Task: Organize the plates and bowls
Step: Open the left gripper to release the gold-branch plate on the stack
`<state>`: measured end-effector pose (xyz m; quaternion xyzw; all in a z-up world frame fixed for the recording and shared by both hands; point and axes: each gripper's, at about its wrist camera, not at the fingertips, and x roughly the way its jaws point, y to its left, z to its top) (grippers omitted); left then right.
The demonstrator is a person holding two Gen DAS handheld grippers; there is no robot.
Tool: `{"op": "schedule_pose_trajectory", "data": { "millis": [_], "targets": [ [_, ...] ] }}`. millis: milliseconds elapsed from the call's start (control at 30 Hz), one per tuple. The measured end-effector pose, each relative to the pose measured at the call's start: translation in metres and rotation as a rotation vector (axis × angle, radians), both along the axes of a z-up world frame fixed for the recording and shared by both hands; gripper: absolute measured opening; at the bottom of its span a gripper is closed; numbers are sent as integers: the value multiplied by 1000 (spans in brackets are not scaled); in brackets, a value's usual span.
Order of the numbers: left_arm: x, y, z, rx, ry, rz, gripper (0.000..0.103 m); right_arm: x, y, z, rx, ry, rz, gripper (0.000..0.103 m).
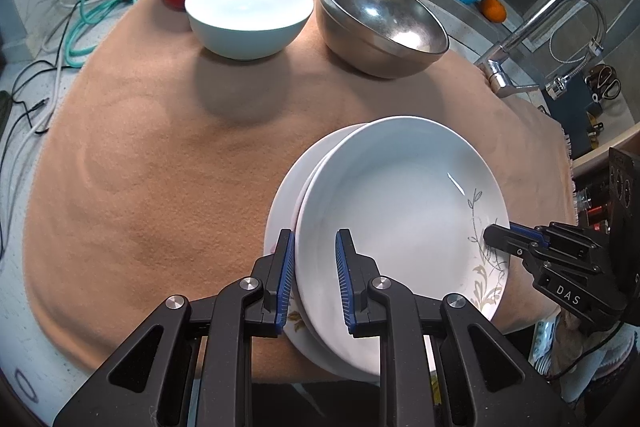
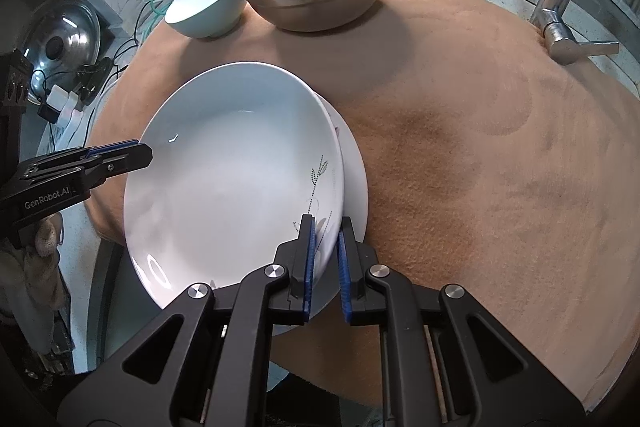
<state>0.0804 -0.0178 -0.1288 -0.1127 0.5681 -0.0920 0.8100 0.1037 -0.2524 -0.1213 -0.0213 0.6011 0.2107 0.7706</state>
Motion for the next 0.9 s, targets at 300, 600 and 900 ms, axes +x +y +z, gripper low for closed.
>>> {"op": "schedule_pose_trajectory", "data": {
  "millis": [300,600,900],
  "targets": [
    [1,8,1,-8,12,12,19,6,-4,0,32,20,-1,12],
    [16,22,14,-24,-15,33,19,26,-20,13,107,12,-66,12],
    [64,11,36,-71,-83,22,19,70,-37,36,179,-52,-163,12]
  ]
}}
